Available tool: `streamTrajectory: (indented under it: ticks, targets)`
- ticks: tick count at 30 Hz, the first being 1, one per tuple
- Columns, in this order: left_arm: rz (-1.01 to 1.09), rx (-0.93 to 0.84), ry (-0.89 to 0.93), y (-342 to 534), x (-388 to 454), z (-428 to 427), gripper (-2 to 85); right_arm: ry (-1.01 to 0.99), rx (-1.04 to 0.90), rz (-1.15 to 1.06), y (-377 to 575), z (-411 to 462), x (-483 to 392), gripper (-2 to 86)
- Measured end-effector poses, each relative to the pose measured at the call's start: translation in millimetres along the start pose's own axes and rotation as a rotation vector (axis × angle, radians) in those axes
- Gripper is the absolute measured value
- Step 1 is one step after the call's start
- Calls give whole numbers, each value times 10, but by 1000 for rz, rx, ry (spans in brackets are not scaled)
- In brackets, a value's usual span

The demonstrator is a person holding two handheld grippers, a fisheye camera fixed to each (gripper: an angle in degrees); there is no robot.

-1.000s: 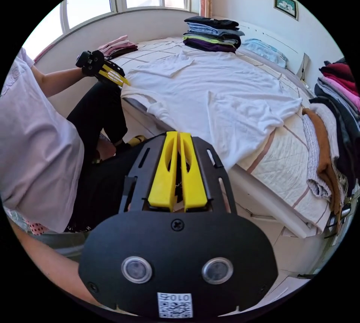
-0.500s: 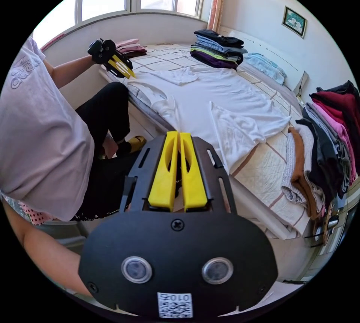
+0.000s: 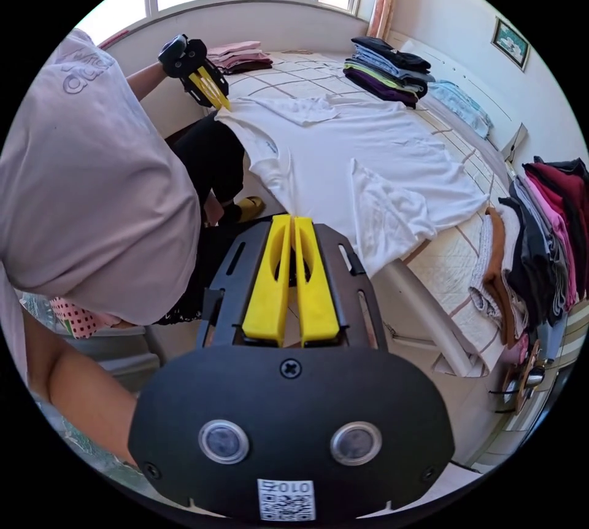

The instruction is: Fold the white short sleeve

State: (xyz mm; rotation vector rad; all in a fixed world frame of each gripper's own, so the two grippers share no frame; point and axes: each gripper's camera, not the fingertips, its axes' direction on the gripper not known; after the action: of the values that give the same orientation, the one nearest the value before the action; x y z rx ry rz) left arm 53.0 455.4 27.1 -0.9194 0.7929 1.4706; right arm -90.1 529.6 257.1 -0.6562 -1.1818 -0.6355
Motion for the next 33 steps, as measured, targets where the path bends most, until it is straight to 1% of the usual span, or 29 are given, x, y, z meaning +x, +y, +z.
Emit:
streamTrajectory:
  ticks: [4, 7, 10, 11, 12, 13, 15, 16, 18, 19, 21, 24, 25, 28, 31, 33]
  targets:
    - [-34, 32, 99, 32, -103, -25, -3, -44, 9, 31, 69, 21, 34, 21]
    - [-29, 43, 168, 37, -440, -28, -3, -64, 53, 76, 17, -20, 314, 16]
    - [8, 45, 170, 66, -1074, -138, -3, -53, 72, 77, -219, -181, 761, 14]
    - [14, 71, 198, 92, -1426, -198, -3, -46, 71, 81, -286, -213, 878, 14]
    - [12, 86, 216, 112, -1810, -236, -3, -36, 65, 85, -434, -270, 1131, 13]
    - [7, 85, 210, 117, -2007, -244, -3, -33, 51, 83, -597, -308, 1402, 13]
    - [5, 65, 233, 82, -2786, -183, -3, -5, 25, 91, -859, -320, 1831, 13]
    - [2, 55, 230, 61, -2973, -146, -2, 0, 7, 93, -1036, -286, 2119, 13]
    - [-18, 7, 248, -59, -3669, 122, -2, 23, -44, 122, -1286, -128, 2561, 13]
    - [-27, -7, 265, -95, -3822, 221, -2, 8, -88, 143, -1434, 41, 2843, 14]
    - [-51, -84, 326, -253, -4274, 704, -1, -18, -148, 170, -1603, 352, 3198, 14]
    - [-62, -175, 415, -415, -4497, 1314, 2, -101, -229, 199, -1712, 874, 3590, 15]
    - [-65, -182, 424, -432, -4510, 1410, 2, -124, -261, 214, -1698, 1049, 3695, 16]
    - [-131, -181, 466, -445, -4559, 1746, 11, -162, -280, 243, -1611, 1294, 3837, 20]
    - [-255, -149, 473, -317, -4574, 1847, 32, -126, -223, 289, -1492, 1335, 3858, 31]
    - [-389, -38, 435, -48, -4559, 1682, 48, -44, -171, 331, -1395, 1242, 3812, 41]
